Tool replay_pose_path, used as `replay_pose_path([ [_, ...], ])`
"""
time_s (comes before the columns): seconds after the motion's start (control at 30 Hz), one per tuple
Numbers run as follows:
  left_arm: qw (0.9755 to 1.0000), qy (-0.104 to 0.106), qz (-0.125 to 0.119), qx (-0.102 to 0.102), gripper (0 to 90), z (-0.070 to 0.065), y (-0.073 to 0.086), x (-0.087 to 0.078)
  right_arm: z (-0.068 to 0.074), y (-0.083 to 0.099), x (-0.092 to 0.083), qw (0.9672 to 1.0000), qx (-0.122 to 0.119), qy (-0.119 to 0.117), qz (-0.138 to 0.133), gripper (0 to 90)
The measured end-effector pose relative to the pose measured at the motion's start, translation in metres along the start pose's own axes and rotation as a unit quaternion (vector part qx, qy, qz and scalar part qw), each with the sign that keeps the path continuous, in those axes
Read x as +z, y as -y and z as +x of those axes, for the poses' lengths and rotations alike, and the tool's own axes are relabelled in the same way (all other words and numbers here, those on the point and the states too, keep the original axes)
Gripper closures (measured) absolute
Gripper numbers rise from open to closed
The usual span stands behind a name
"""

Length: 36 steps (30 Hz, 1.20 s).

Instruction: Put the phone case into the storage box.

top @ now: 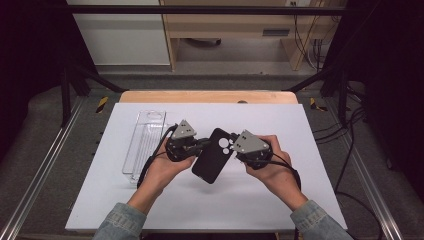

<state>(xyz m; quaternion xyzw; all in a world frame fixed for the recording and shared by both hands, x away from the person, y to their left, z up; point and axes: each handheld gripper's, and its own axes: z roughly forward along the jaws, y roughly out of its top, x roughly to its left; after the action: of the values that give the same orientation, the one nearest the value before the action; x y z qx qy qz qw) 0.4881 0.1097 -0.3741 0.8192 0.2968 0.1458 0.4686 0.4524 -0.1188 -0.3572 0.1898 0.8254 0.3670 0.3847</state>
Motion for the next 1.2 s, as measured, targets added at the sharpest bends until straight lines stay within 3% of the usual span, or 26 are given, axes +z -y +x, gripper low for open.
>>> replay_pose_path([
  [0.27,0.9996,-0.026,-0.013,0.003,85.5,-0.003,0.006,-0.001,0.002,-0.002,0.003,1.0000,-0.002,-0.001,-0.004,86.8],
  [0.47,0.9985,-0.046,-0.020,0.021,85.9,-0.006,0.006,-0.003,0.001,-0.002,0.003,0.9999,0.000,-0.007,-0.014,85.9],
  [0.53,0.9984,-0.047,-0.024,0.018,85.9,-0.005,0.007,-0.003,-0.001,-0.001,0.004,0.9997,0.010,-0.014,-0.019,84.3],
  [0.63,0.9980,-0.053,-0.029,0.016,85.9,-0.004,0.009,-0.002,-0.004,-0.001,0.001,0.9982,0.041,-0.030,-0.034,74.4],
  [0.77,0.9982,-0.044,-0.035,0.022,85.8,-0.004,0.011,0.000,-0.006,0.003,-0.005,0.9935,0.094,-0.040,-0.051,57.1],
  [1.0,0.9962,-0.064,-0.052,0.029,85.8,-0.006,0.015,-0.006,-0.013,0.014,-0.014,0.9854,0.143,-0.029,-0.088,26.3],
  [1.13,0.9944,-0.079,-0.066,0.024,85.8,-0.005,0.017,-0.013,-0.020,0.025,-0.021,0.9803,0.173,-0.012,-0.093,15.1],
  [1.2,0.9938,-0.082,-0.071,0.022,85.8,-0.004,0.018,-0.016,-0.022,0.036,-0.023,0.9754,0.201,0.001,-0.091,13.5],
])
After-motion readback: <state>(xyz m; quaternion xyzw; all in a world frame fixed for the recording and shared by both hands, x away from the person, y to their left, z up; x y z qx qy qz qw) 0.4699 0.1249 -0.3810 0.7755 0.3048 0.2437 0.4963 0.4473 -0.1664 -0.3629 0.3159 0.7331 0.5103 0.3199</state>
